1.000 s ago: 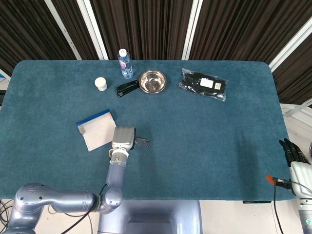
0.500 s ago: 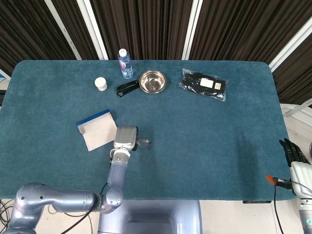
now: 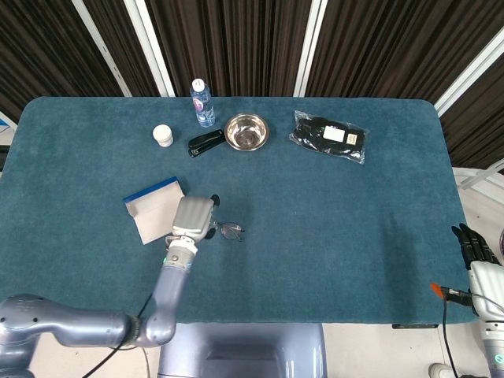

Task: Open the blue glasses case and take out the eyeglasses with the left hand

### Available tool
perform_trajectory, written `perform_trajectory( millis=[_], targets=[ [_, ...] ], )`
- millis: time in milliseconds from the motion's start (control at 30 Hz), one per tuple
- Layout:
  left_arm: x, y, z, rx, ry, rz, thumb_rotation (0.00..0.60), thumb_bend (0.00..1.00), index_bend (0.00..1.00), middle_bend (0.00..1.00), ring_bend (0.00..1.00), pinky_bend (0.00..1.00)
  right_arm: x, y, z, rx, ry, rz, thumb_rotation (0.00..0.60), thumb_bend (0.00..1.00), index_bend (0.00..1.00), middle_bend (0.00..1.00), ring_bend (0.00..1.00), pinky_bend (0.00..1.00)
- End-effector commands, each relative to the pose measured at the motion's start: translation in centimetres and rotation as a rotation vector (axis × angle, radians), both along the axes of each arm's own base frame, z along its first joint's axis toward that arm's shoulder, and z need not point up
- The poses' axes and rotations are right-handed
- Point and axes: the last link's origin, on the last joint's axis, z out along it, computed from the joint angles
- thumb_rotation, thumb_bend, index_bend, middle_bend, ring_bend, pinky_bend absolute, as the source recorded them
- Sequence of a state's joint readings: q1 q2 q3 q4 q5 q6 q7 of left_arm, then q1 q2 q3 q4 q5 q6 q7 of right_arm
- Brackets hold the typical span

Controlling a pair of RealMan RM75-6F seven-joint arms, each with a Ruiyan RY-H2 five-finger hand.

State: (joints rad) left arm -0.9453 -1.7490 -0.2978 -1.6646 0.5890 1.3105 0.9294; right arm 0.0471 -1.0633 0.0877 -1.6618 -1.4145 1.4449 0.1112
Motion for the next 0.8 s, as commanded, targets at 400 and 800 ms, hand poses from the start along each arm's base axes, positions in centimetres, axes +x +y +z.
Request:
perform_trajectory(
  millis=[400,800],
  targets=[
    [-13.0,-9.2,10.8,0.117,0.081,-0.181,0.6,0.13,0.0,0.0,0.0,0.04,0.3,0.1,0.0,-0.006,0.049,0.037,0.6,0.12,0.0,0.0,0.0,0.24],
    [-21.1,-15.2,16.1,0.258,0.035,-0.073,0.6,0.1,0.0,0.0,0.0,0.01,0.4,0.3,-0.1,-0.036,0.091,0.085,0.6,0.09,0.0,0.0,0.0,0.24]
  ],
)
